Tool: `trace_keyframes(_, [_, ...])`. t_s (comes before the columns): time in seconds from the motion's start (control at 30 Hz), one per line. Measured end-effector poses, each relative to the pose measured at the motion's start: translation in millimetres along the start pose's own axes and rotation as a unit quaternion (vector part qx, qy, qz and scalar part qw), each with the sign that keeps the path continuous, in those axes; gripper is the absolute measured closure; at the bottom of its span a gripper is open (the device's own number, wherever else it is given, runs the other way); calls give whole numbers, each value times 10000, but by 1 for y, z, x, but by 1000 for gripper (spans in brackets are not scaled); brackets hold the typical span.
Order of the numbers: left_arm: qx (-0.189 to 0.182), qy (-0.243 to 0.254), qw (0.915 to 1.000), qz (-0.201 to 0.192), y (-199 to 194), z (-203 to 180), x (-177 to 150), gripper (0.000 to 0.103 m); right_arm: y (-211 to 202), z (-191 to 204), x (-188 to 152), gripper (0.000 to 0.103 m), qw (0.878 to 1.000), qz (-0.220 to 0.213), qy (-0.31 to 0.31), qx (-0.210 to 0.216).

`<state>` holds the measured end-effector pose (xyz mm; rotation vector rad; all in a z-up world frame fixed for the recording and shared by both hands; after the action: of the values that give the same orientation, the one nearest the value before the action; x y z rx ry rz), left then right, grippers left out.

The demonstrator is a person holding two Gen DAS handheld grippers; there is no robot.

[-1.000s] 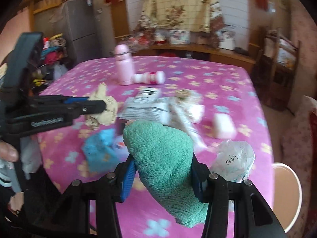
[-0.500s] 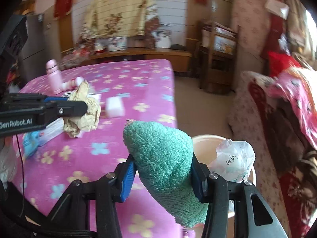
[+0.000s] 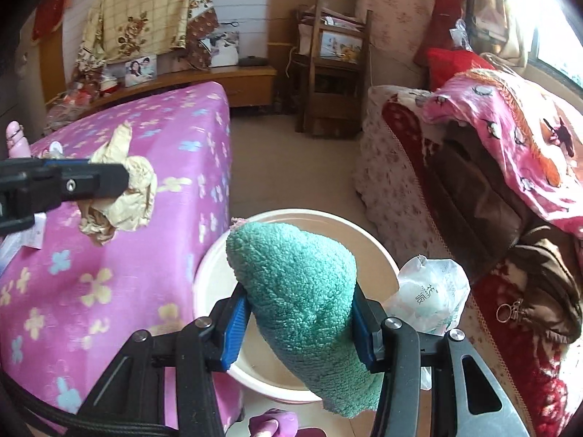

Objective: Collect trash
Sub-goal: 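Carry both held items over the white bucket and open both grippers, then move both grippers back over the table toward the blue bag and carton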

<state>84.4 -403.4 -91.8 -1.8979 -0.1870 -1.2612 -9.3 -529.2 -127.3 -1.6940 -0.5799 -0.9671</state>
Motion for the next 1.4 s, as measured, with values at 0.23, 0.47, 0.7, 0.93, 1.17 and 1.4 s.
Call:
trace_keyframes(0.23, [-223,-374,9990,-67,12,4,-2,31,23,-29,-8,30,9954,324,879,181])
trace_keyframes(0.47, [123,-257,9996,-90,0,12,-7,31,19,-28,-8,28,9958,265,854,175])
trace_keyframes(0.7, [579,-37,9982,-166,-19,23,-13,31,18,-13,-6,28,9976,300,605,157])
trace_keyframes(0.93, [992,8,9946,-303,-45,38,-21,31,8,-1,-1,28,9987,146,473,119])
trace_keyframes(1.17, [1332,32,9898,-502,-78,55,-28,31,-9,36,8,28,9988,-16,321,370])
trace_keyframes(1.4, [1654,-118,9844,-592,-112,81,-35,31,-27,85,19,28,9975,-170,185,666])
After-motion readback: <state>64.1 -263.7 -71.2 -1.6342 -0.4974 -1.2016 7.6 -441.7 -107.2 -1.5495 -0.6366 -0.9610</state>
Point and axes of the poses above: each gripper's, at about its wrist camera, not at the fingertips, and y roughly the way its jaws point, z to its left, x to its top, the point moved 3 cm from there along y, roughly the way its jaws point, and after that the axes turned 14 degrees about -z, right-handed, at the moved point
